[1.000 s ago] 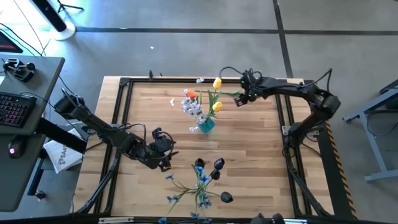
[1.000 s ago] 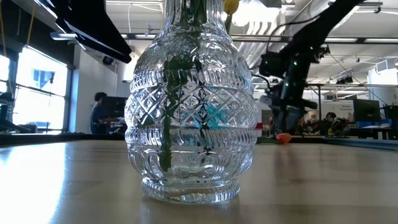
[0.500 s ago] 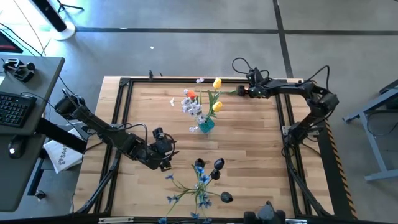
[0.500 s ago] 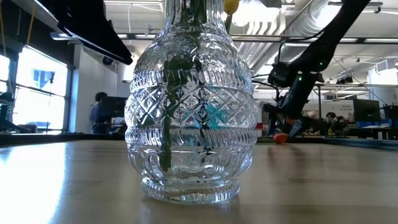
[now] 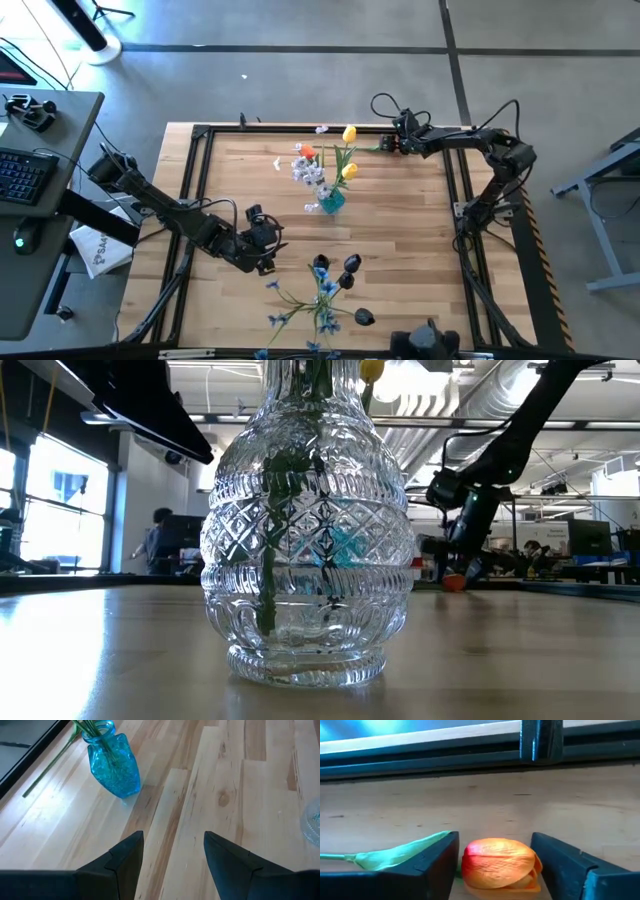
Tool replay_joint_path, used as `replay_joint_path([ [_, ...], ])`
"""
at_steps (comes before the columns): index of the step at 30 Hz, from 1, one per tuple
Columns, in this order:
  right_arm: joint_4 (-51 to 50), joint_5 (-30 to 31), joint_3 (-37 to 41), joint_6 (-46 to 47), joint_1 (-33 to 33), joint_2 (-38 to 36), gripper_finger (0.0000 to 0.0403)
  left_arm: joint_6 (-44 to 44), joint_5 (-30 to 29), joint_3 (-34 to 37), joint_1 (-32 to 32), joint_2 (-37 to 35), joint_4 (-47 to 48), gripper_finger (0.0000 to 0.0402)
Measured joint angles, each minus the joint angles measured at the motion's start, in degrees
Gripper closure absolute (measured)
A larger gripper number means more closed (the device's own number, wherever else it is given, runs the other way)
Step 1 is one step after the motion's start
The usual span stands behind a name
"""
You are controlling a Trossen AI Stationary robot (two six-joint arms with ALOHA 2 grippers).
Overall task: Sort flowers into vase by color
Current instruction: Put the orange tulip into the blue vase
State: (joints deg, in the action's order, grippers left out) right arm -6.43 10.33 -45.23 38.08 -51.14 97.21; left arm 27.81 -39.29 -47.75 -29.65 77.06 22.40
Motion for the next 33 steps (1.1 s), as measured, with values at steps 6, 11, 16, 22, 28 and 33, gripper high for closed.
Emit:
replay_joint_path([
  [6,-0.5,-0.9,0.0,-3.6,0.0,0.0,0.021,0.4,0.0,0.0,0.0,0.0,0.0,0.0204],
  [11,-1.3,-1.9,0.0,-7.0,0.0,-0.7,0.0263,0.5,0.0,0.0,0.0,0.0,0.0,0.0204],
  [16,-2.7,-2.0,0.0,-11.8,0.1,-5.5,0.0301,0.5,0.0,0.0,0.0,0.0,0.0,0.0204],
  [22,-5.4,-0.4,0.0,-21.0,2.7,-19.0,0.0325,0.4,-0.1,0.0,0.0,0.0,-0.3,0.0204],
  [28,-12.2,10.1,-3.4,-33.1,12.0,-37.2,0.0333,-3.3,-0.5,0.0,0.0,0.0,-4.0,0.0204],
  [33,-22.0,20.6,-15.8,-49.5,24.9,-45.3,0.0336,-6.7,-0.6,0.0,0.0,0.0,-7.0,0.0204],
])
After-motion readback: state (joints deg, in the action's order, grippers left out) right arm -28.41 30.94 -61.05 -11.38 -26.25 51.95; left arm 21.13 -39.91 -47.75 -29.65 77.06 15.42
